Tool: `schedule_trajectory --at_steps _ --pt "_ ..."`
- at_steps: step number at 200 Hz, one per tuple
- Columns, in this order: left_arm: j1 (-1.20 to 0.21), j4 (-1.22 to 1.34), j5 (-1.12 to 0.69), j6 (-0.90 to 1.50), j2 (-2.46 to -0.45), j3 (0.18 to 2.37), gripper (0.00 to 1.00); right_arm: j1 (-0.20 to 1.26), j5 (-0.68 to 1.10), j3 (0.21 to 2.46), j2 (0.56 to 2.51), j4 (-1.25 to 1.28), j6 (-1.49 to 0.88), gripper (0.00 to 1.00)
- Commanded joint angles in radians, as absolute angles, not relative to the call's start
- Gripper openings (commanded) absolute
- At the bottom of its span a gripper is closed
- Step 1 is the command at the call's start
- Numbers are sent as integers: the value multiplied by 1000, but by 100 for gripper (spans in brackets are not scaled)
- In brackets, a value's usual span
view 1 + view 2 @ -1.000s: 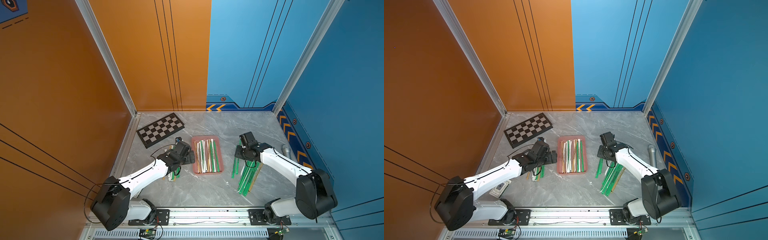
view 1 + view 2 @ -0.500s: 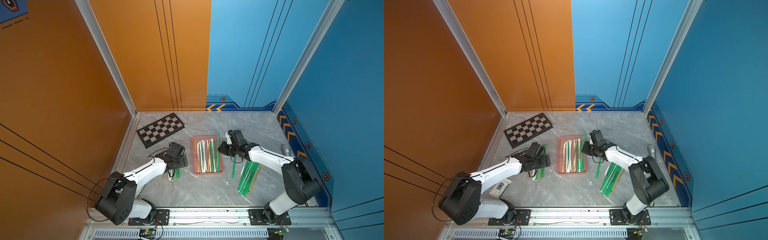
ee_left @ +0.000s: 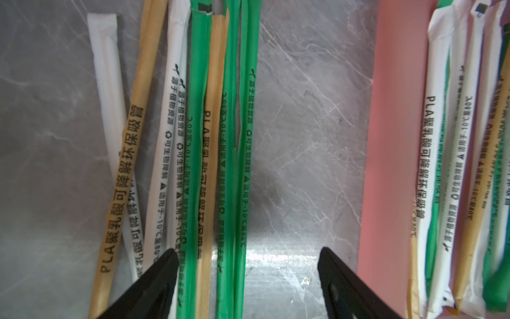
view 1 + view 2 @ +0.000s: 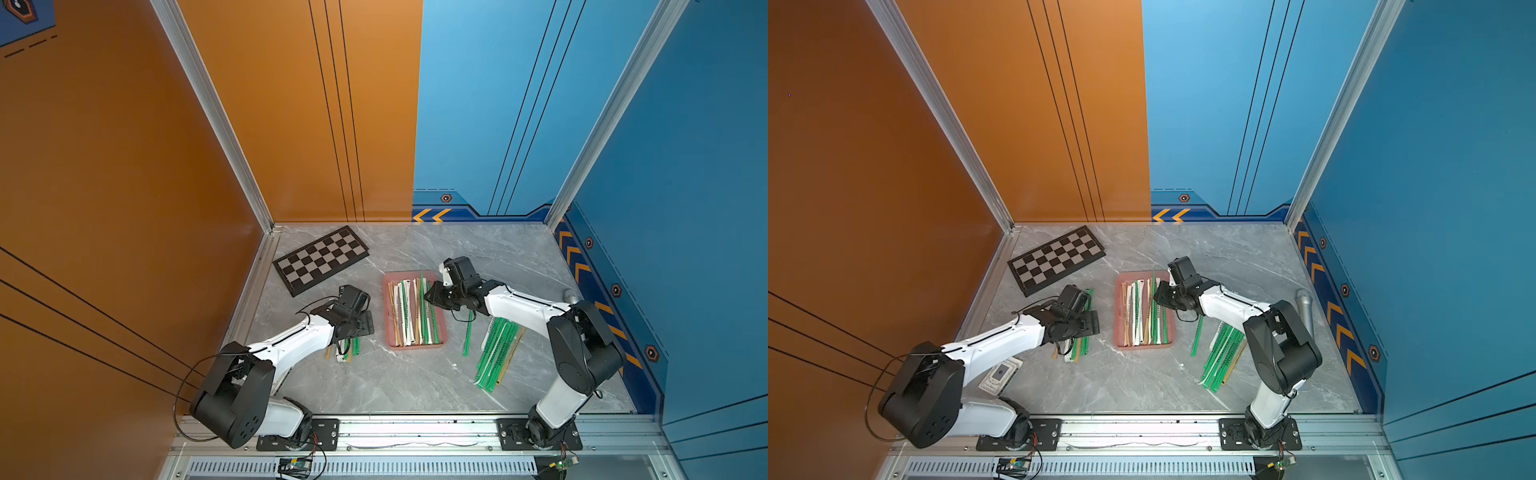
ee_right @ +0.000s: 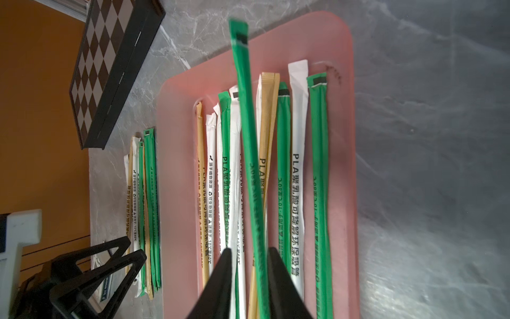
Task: Put the straws into the storage box
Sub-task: Place the straw in the storage box, then pick up the straw from the center of the board.
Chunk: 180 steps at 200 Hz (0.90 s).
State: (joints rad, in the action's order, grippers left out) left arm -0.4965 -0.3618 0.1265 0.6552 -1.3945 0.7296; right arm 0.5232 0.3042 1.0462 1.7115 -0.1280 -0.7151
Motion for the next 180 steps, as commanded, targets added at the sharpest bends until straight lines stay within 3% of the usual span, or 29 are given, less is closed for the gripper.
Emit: schedule_trajectory --at_steps 1,40,138,180 --pt "-509 -396 126 638 -1414 752 78 526 259 1059 1697 -188 -694 33" --pt "-524 -396 124 631 -1444 780 60 515 218 1032 1649 -210 -684 35" --pt "-544 -396 122 637 -1531 817 44 477 230 977 1614 -212 -691 36" --pt "-546 -396 132 641 -1566 821 43 465 230 959 1598 -213 -694 36"
